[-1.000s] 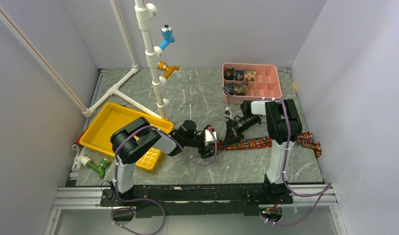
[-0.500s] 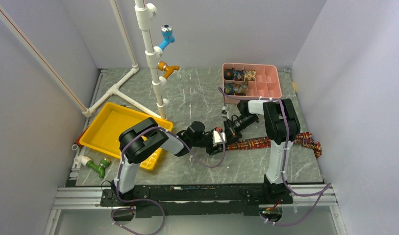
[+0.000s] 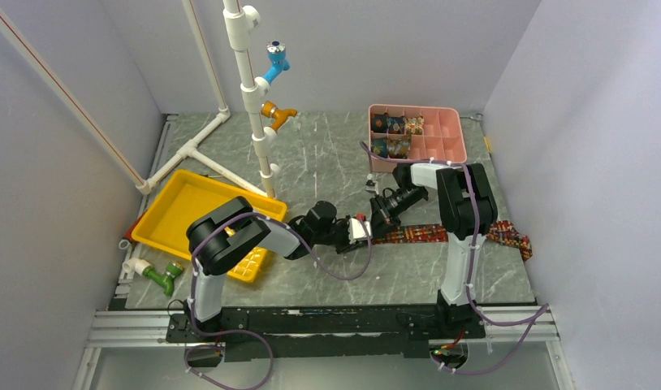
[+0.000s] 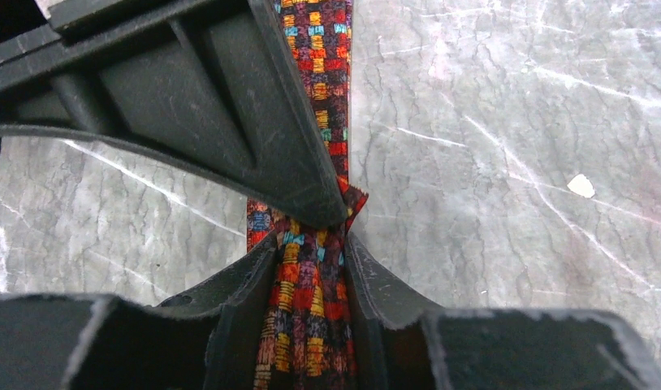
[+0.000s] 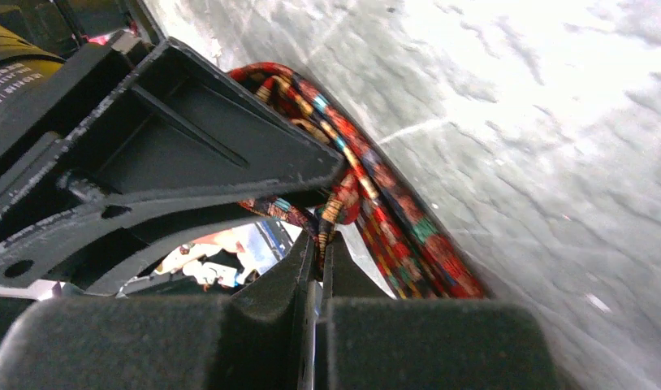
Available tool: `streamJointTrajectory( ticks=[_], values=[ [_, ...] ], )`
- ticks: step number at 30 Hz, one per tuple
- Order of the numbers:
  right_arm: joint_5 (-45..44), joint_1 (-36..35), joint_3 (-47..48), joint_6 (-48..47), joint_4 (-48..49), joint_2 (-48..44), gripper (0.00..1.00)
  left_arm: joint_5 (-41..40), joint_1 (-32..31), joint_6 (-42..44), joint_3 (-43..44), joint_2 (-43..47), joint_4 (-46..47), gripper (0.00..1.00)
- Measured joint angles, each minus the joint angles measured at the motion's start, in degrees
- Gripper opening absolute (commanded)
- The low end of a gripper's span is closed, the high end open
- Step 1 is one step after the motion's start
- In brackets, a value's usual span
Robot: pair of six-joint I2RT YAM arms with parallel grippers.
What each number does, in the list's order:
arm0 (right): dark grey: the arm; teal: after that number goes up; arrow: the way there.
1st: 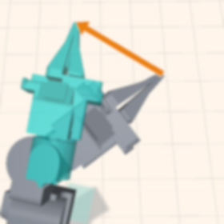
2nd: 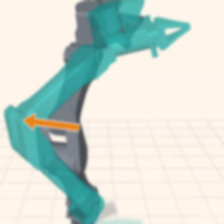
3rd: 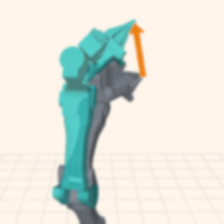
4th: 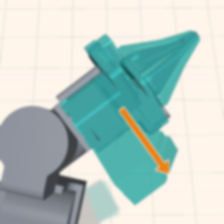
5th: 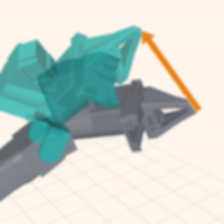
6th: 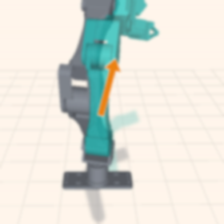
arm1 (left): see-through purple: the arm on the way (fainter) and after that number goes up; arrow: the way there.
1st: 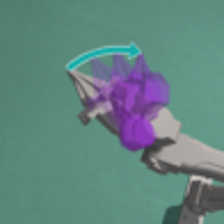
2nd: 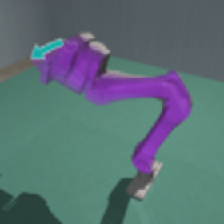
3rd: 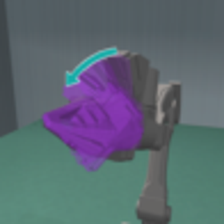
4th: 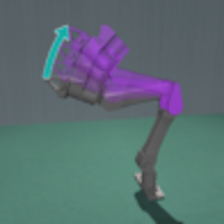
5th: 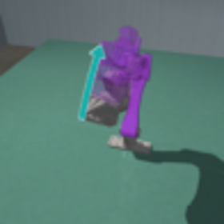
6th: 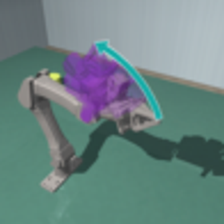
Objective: Roll the ties
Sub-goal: Roll the tie at the center of the board.
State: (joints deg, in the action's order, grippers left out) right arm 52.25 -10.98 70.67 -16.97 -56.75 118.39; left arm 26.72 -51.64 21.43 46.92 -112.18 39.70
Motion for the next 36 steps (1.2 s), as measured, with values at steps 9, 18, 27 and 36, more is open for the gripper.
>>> streamJointTrajectory(
  ticks=[9, 18, 27, 36],
  values=[
    [-4.74, 1.40, 0.11, 1.14, 1.29, 0.48, 0.00, 0.42, 0.74, 1.01, -0.28, 0.94, -1.60, 0.44],
    [-6.32, 0.83, 0.31, 3.30, 1.66, 0.98, 0.00, 4.15, 3.56, 0.79, -1.44, 2.49, -3.15, 0.74],
    [-7.02, -0.31, 1.03, 3.02, 1.01, 0.98, 0.00, 5.14, 2.54, 0.33, 6.34, -1.97, -6.73, 0.65],
    [-8.50, -1.51, 4.07, 1.49, -0.44, 0.90, 0.00, 8.20, 1.97, 6.91, 9.55, -2.75, -12.94, 0.35]
  ],
)
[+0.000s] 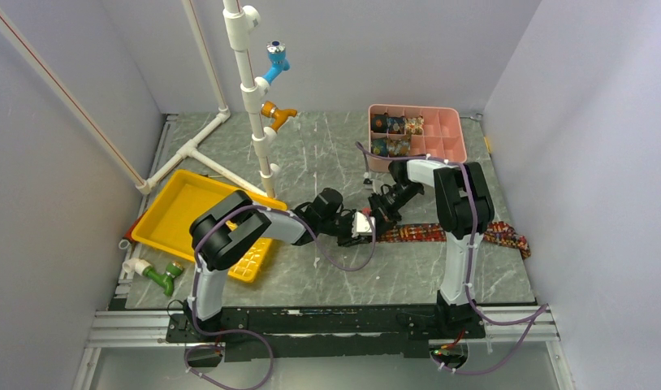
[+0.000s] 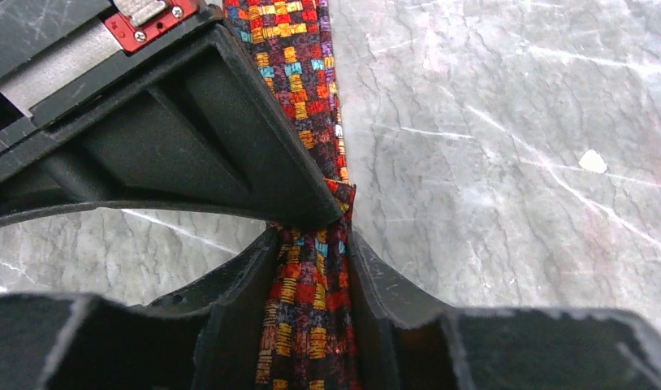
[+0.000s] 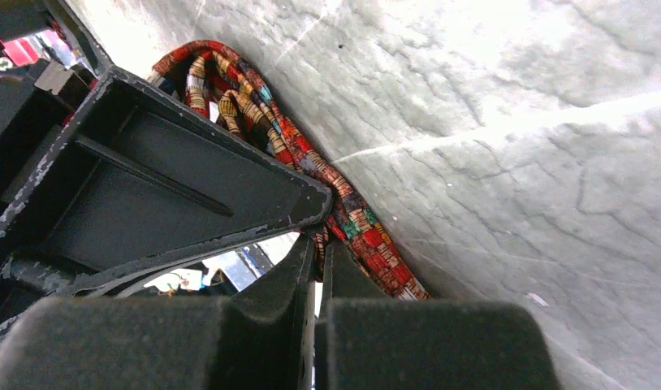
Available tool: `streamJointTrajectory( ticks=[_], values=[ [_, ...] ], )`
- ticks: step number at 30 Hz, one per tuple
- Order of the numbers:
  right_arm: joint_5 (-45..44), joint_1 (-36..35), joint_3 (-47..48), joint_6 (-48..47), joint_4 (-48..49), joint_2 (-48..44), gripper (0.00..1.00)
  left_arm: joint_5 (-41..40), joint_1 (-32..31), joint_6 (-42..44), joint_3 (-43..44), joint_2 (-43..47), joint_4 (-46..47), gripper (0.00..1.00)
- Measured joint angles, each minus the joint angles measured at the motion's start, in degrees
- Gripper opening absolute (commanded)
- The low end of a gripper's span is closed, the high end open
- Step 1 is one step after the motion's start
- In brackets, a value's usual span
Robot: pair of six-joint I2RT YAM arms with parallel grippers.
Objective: Roll the ties
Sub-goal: Roll the tie at the center of the board.
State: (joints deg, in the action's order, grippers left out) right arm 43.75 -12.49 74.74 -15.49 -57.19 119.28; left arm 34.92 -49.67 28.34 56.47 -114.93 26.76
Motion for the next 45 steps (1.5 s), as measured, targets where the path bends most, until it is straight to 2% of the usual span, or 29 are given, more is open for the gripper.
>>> streamJointTrajectory(
  ticks=[2, 6, 10, 14, 20, 24, 28, 30, 36, 45],
  values=[
    [0.02, -0.50, 0.00, -0.02, 0.04, 0.00, 0.00, 0.46, 0.50, 1.68, -0.55, 0.55, -0.68, 0.34],
    [-0.26, -1.40, -0.13, 0.00, 0.90, 0.35, 0.00, 1.92, 1.31, 2.97, -0.37, 0.74, -2.16, 0.44],
    [0.50, -1.53, -0.02, 0.55, 0.87, 1.18, 0.00, 5.01, 2.58, 4.33, 0.09, 0.87, -4.61, 0.43],
    [1.09, -1.53, 0.81, 0.42, -0.02, 1.64, 0.00, 6.51, 3.04, 6.38, 0.57, 0.98, -6.60, 0.55],
    [-0.04, -1.88, 3.10, -0.59, -0.24, 1.64, 0.00, 7.43, 3.41, 7.06, 2.19, 0.76, -9.86, 0.53],
    [-1.36, -2.12, 3.23, -0.61, -0.13, 1.81, 0.00, 7.37, 3.67, 6.80, 2.01, 0.79, -9.62, 0.65],
    [-1.36, -2.08, 2.93, 0.09, 0.24, 2.16, 0.00, 7.37, 5.70, 3.48, -4.59, 4.31, -4.72, 0.75],
    [-1.01, -1.99, 2.54, 0.59, 0.57, 2.19, 0.00, 7.19, 7.37, 0.94, -9.22, 6.88, -1.95, 0.77],
    [-0.48, -1.68, 2.32, 1.55, 0.74, 2.47, 0.00, 5.90, 9.35, -4.50, -15.13, 9.11, 4.59, 0.70],
    [0.17, -1.36, 2.43, 2.19, 0.59, 3.04, 0.00, 3.23, 9.29, -6.86, -15.21, 8.81, 7.65, 0.54]
  ],
)
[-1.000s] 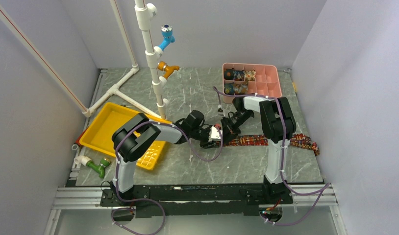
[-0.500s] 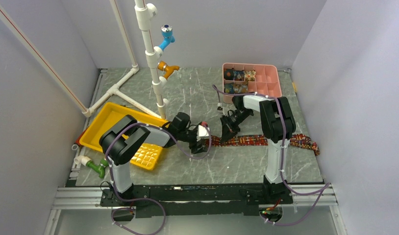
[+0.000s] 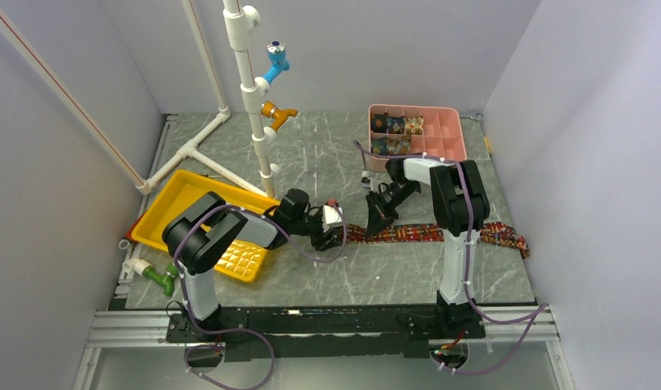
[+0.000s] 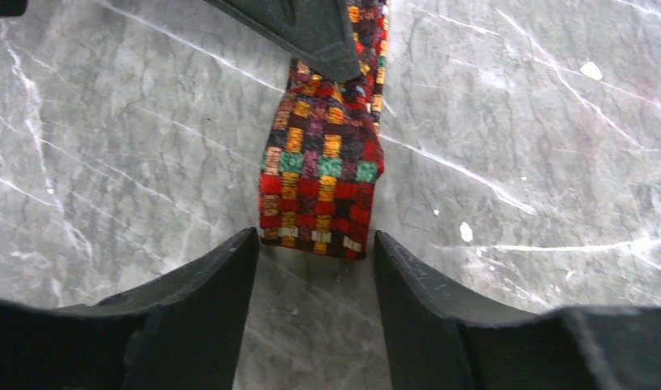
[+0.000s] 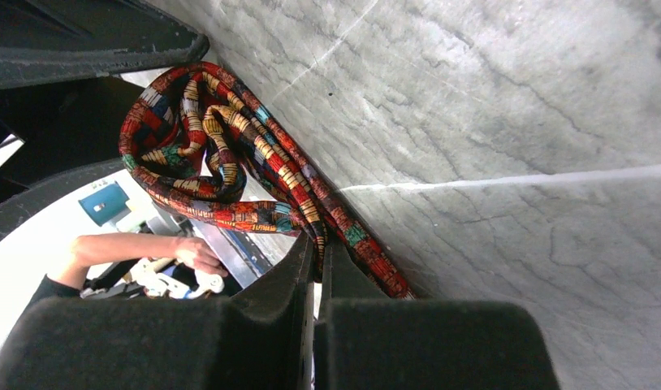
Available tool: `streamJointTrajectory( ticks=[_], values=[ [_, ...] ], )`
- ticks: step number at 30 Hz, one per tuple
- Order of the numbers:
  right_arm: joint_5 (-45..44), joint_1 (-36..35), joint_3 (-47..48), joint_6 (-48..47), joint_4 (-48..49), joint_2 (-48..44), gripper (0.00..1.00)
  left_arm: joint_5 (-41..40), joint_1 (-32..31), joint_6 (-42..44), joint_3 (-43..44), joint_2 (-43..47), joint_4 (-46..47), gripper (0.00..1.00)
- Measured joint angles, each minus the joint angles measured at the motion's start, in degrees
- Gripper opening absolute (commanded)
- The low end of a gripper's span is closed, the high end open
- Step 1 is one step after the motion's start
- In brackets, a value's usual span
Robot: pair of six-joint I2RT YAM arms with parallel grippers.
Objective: Roll the ties
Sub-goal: Roll the tie at the center of the board.
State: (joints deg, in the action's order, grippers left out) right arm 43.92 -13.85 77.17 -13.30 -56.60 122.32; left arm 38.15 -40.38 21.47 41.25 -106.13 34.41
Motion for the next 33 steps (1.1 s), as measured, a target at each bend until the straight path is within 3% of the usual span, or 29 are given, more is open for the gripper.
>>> streamJointTrajectory(
  ticks=[8, 15, 23, 33],
  values=[
    [0.11, 0.04, 0.26, 0.02, -0.33, 0.33, 0.00, 1.77, -1.07, 0.33, 4.35, -0.22, -2.29, 0.44],
    [0.17, 0.04, 0.61, 0.02, -0.66, 0.61, 0.00, 4.09, -3.96, 0.22, 9.11, -1.64, -2.54, 0.48],
    [1.38, 0.26, -0.04, 0.02, -0.31, 0.61, 0.00, 2.38, -5.60, -1.88, 12.74, -9.18, -0.74, 0.49],
    [3.17, 0.57, -1.16, 0.07, 0.59, 0.57, 0.00, 0.70, -6.12, -3.37, 12.41, -10.73, 2.25, 0.33]
  ],
)
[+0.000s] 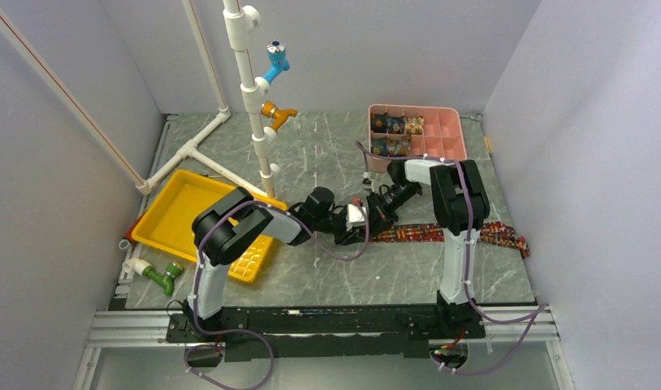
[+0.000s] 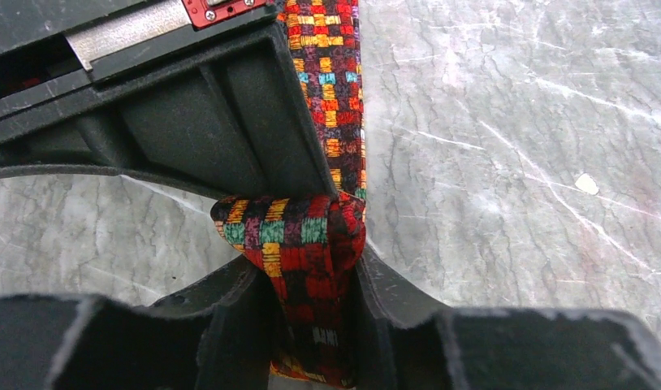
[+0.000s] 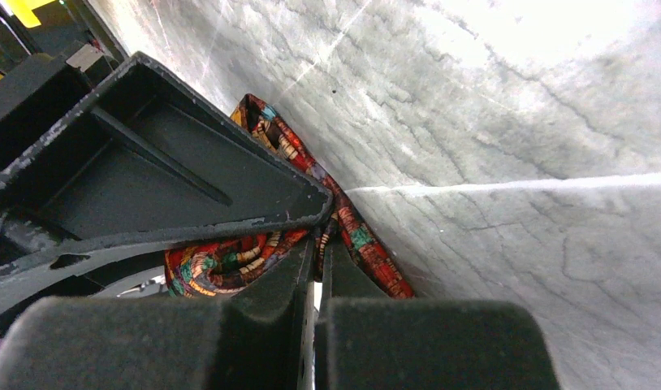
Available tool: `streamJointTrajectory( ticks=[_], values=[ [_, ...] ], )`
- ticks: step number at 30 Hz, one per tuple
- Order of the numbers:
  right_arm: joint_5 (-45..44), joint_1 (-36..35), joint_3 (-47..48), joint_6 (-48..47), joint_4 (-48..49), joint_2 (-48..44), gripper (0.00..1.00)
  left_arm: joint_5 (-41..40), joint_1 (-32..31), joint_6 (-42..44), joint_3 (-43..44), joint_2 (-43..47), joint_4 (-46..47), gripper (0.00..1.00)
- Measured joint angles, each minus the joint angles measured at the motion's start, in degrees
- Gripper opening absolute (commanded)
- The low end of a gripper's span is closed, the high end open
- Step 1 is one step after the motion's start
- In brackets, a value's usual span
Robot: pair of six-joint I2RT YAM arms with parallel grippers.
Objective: Roll the ties
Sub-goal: Roll the tie at the center of the board.
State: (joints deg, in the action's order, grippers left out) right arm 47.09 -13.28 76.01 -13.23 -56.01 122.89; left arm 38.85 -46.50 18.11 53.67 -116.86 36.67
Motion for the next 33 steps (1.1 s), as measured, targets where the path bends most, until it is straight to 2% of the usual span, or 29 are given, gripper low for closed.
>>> streamJointTrajectory(
  ticks=[10, 16, 17, 18, 27, 33],
  values=[
    [1.42, 1.51, -0.15, 0.55, -0.98, -1.01, 0.41, -8.76, -2.58, 3.28, -1.27, 3.52, -4.61, 0.31],
    [1.97, 5.81, -0.15, -2.86, -4.48, -2.71, 0.49, -12.96, -3.34, 5.01, -0.85, 4.26, -6.73, 0.31],
    [2.23, 6.36, -0.15, -3.30, -5.09, -3.04, 0.56, -13.70, -3.34, 5.18, -0.55, 4.26, -7.19, 0.30],
    [2.73, 6.69, -0.17, -3.56, -5.64, -3.41, 0.57, -14.49, -3.34, 5.31, -0.33, 4.26, -7.45, 0.30],
    [8.02, 5.38, -0.20, -1.01, -5.79, -4.52, 0.57, -17.57, -4.02, 6.58, -0.11, 4.50, -8.00, 0.30],
    [7.80, 3.58, -0.20, 2.95, -1.75, -4.52, 0.45, -17.79, -4.17, 6.91, 0.07, 4.52, -8.41, 0.30]
  ],
)
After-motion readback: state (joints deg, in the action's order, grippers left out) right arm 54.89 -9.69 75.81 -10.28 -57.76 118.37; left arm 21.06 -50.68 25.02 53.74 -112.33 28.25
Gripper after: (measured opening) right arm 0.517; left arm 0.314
